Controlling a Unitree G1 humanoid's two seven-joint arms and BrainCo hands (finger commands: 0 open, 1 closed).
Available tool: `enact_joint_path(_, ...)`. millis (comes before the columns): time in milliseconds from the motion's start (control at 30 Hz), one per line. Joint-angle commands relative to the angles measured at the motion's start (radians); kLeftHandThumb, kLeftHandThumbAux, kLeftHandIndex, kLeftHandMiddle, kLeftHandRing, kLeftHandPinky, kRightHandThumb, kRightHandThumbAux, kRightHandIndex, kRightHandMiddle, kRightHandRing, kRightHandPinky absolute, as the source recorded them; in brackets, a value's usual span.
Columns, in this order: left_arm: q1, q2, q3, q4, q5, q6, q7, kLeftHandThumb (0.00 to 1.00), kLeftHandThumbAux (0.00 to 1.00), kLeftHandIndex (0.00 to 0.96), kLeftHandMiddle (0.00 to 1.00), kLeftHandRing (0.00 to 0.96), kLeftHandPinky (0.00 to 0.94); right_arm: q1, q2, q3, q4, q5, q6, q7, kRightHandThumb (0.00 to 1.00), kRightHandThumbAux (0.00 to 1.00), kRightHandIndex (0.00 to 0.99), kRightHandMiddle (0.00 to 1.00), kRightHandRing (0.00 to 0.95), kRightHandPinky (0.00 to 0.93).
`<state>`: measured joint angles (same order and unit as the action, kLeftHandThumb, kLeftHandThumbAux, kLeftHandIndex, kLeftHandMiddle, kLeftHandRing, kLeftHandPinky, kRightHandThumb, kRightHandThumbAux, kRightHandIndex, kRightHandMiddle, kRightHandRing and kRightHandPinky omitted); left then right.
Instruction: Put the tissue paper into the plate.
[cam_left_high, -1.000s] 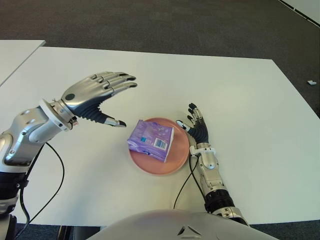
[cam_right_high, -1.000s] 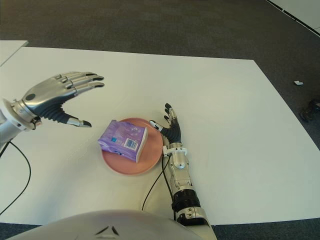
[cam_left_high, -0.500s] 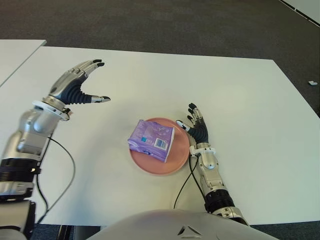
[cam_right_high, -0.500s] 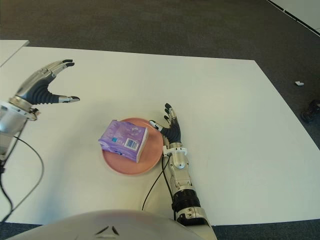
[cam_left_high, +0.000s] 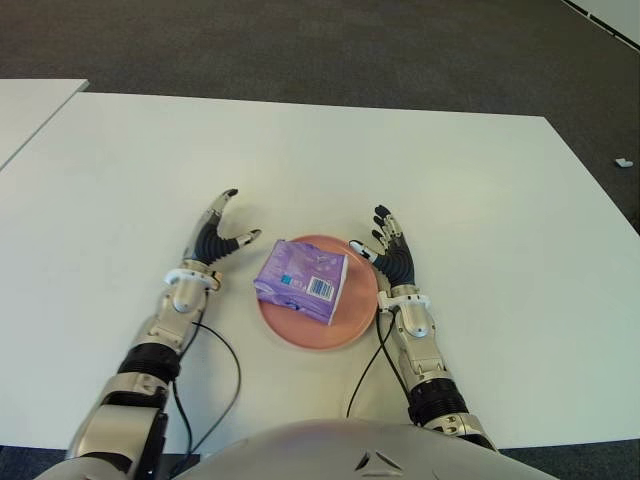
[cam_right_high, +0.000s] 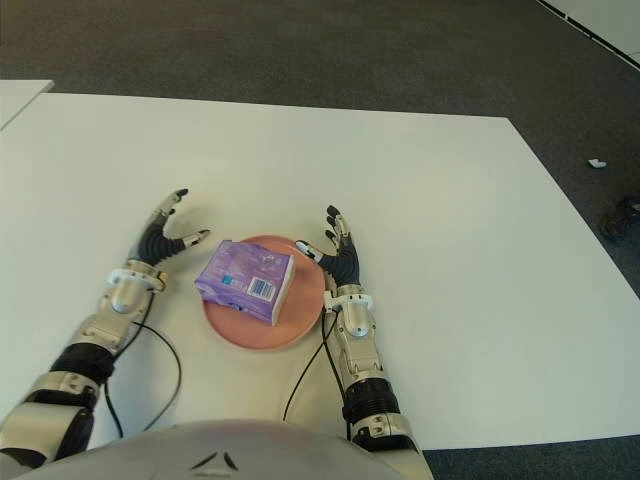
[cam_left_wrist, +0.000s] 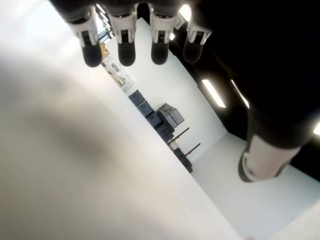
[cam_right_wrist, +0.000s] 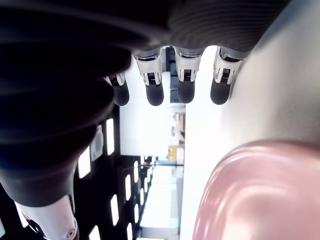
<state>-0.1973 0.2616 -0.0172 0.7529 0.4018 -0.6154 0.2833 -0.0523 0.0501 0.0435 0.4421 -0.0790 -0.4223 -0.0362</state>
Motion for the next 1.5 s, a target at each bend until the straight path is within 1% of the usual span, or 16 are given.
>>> enact_joint_path(33, 0.022, -0.068, 0.001, 0.108, -0.053, -0.006, 0.034, 0.0, 0.623, 0.0, 0.0, 0.0, 0.0, 0.069, -0.007, 0.001, 0.044, -0.001, 0.063, 0.001, 0.0, 0.75, 0.0, 0.0, 0.0, 0.0)
enact_joint_path(200, 0.017, -0.126, 0.011, 0.17, -0.113, -0.014, 0.021, 0.0, 0.62, 0.0, 0.0, 0.0, 0.0, 0.069, -0.01, 0.0, 0.044, -0.004, 0.069, -0.006, 0.0, 0.753, 0.0, 0.0, 0.0, 0.0)
enact_joint_path(267, 0.017, -0.133, 0.01, 0.182, -0.124, -0.02, 0.024, 0.0, 0.624, 0.0, 0.0, 0.0, 0.0, 0.07, -0.011, 0.001, 0.043, -0.005, 0.07, -0.006, 0.0, 0.754, 0.0, 0.0, 0.0, 0.0)
enact_joint_path(400, 0.033, -0.146, 0.009, 0.206, -0.127, -0.053, 0.061, 0.0, 0.637, 0.0, 0.0, 0.0, 0.0, 0.071, -0.013, 0.001, 0.038, 0.001, 0.074, -0.003, 0.0, 0.755, 0.0, 0.0, 0.0, 0.0)
enact_joint_path(533, 0.05, -0.149, 0.007, 0.213, -0.129, -0.076, 0.083, 0.0, 0.643, 0.0, 0.0, 0.0, 0.0, 0.071, -0.013, 0.0, 0.034, 0.004, 0.079, -0.003, 0.0, 0.758, 0.0, 0.0, 0.0, 0.0)
enact_joint_path(633, 0.048, -0.149, 0.004, 0.22, -0.131, -0.085, 0.09, 0.008, 0.638, 0.0, 0.0, 0.0, 0.0, 0.071, -0.014, -0.002, 0.034, 0.005, 0.083, -0.004, 0.0, 0.76, 0.0, 0.0, 0.0, 0.0)
enact_joint_path(833, 0.039, -0.148, 0.012, 0.22, -0.157, -0.111, 0.073, 0.022, 0.629, 0.0, 0.0, 0.0, 0.0, 0.065, -0.017, -0.004, 0.044, 0.01, 0.083, 0.001, 0.0, 0.759, 0.0, 0.0, 0.0, 0.0)
enact_joint_path(967, 0.041, -0.147, 0.011, 0.219, -0.165, -0.126, 0.072, 0.019, 0.639, 0.0, 0.0, 0.0, 0.0, 0.063, -0.017, -0.004, 0.044, 0.012, 0.086, 0.006, 0.0, 0.759, 0.0, 0.0, 0.0, 0.0)
enact_joint_path(1200, 0.045, -0.141, 0.005, 0.207, -0.146, -0.145, 0.104, 0.003, 0.655, 0.0, 0.0, 0.0, 0.0, 0.062, -0.021, -0.005, 0.041, 0.01, 0.089, 0.01, 0.0, 0.753, 0.0, 0.0, 0.0, 0.0)
enact_joint_path(1367, 0.043, -0.14, 0.006, 0.189, -0.155, -0.146, 0.094, 0.0, 0.639, 0.0, 0.0, 0.0, 0.0, 0.064, -0.022, -0.006, 0.038, 0.008, 0.088, 0.007, 0.0, 0.749, 0.0, 0.0, 0.0, 0.0)
enact_joint_path(1500, 0.051, -0.146, 0.014, 0.159, -0.19, -0.135, 0.053, 0.0, 0.609, 0.0, 0.0, 0.0, 0.0, 0.065, -0.022, -0.009, 0.04, 0.008, 0.085, 0.003, 0.0, 0.746, 0.0, 0.0, 0.0, 0.0)
